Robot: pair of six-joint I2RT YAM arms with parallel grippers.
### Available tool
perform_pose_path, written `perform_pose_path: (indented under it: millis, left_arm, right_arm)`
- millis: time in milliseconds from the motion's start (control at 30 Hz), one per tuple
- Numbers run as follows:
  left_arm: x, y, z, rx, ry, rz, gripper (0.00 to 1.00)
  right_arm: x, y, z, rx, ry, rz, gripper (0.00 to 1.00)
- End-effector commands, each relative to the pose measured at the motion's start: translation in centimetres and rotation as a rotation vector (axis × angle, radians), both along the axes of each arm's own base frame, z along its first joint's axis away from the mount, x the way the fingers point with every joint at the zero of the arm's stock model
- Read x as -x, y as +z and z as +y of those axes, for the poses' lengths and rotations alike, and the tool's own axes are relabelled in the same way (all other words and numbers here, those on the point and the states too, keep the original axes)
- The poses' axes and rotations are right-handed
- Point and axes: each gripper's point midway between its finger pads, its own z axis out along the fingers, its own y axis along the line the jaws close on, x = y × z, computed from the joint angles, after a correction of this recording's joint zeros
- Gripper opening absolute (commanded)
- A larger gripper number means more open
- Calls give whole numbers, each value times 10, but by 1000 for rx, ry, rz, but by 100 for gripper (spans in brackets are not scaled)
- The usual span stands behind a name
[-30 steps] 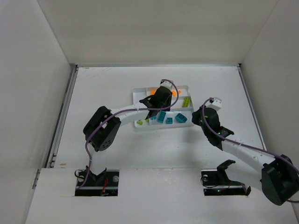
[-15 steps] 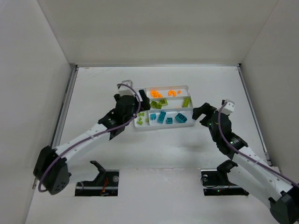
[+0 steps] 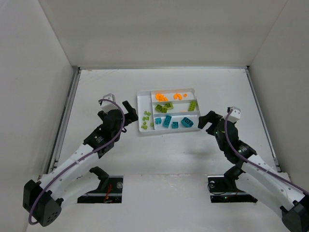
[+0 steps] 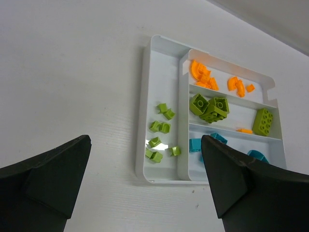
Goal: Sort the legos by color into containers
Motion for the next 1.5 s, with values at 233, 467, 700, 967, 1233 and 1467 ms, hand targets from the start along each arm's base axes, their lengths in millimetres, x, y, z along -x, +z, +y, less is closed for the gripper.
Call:
perform_pose_path:
  millis: [233,467,700,967,1233,1467]
  left_arm:
    - [-4,-13,-6,-8,19,53,100]
    - [-6,-21,5,0,64,60,100]
    - [-11,-36,-3,-17,55,105,100]
    - [-12,-45,-24,-24,-8,103,100]
    - [-12,-45,-84,-72,-219,66,100]
    - [-4,-46,-90,-40,-256,22,100]
  right_arm:
    - [2,-3,12,10,41,-6,100]
    - [-1,-8,17,23,51,9,100]
    - [-3,-17,28,45,79,47,100]
    - [-6,-16,33,61,86,61,100]
    - [-40,-5,68,101,239,136,33]
    - [-102,-20,93,191,320,312,16]
